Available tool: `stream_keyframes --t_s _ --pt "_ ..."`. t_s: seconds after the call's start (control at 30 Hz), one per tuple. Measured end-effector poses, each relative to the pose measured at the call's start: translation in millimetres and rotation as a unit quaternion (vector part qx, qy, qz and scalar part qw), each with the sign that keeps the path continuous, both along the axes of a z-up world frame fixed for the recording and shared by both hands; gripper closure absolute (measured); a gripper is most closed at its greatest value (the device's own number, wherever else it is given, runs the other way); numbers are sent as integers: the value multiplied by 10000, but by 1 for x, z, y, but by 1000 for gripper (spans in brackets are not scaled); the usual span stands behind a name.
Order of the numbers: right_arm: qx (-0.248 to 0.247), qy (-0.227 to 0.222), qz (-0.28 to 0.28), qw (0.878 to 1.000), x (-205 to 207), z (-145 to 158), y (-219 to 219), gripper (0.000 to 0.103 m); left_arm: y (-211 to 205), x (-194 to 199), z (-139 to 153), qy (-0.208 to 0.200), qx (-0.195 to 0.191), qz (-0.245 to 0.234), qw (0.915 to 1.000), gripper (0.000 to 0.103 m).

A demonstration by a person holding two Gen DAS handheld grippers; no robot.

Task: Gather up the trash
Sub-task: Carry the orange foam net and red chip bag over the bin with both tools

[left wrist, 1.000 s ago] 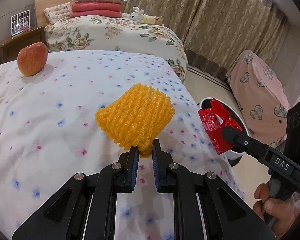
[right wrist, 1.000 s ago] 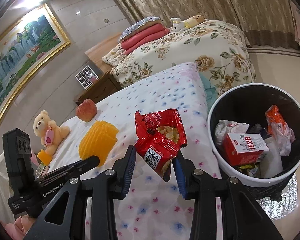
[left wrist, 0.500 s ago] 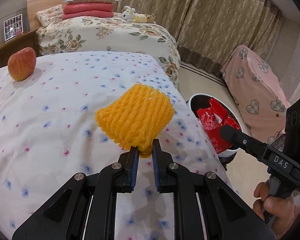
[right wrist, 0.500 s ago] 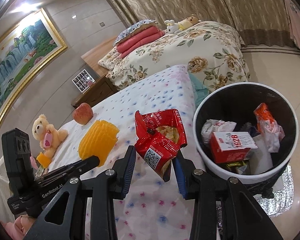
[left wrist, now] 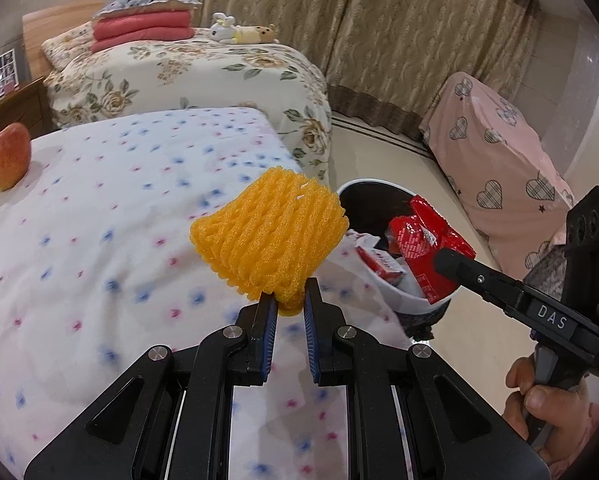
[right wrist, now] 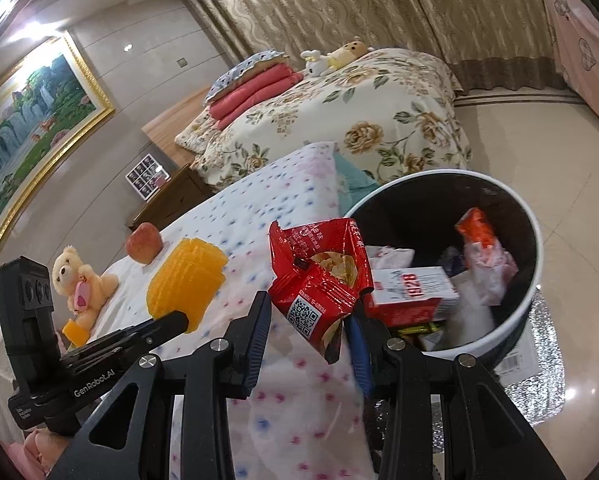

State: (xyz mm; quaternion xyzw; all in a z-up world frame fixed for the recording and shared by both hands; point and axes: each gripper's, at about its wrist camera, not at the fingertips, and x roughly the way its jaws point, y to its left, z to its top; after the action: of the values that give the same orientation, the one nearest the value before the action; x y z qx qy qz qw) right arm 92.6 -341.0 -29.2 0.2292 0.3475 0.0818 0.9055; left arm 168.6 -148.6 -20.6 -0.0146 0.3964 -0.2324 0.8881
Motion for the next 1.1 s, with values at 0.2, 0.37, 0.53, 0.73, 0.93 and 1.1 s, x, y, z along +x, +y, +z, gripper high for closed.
stream_keyframes --t_s 0.2,0.37,0.53,0.73,0.93,1.1 --pt "-8 11 -190 9998 -4 -1 -18 65 -21 1 2 -13 44 -187 9998 91" --pt "-12 48 -309 9995 -6 -2 -32 65 -36 4 4 -28 72 -318 9995 91" --pt "-6 98 -389 9992 -5 -5 -42 65 -52 7 5 -48 103 -441 9990 91" --pt "-61 162 -436 9989 -1 -7 -53 65 -65 10 6 -49 136 -557 9983 91" --pt "-118 206 -442 9987 3 -6 -61 65 -79 16 6 -42 170 -664 9976 91" --pt "-158 285 -425 9986 11 -7 -65 63 -94 19 3 -23 252 -791 9965 91"
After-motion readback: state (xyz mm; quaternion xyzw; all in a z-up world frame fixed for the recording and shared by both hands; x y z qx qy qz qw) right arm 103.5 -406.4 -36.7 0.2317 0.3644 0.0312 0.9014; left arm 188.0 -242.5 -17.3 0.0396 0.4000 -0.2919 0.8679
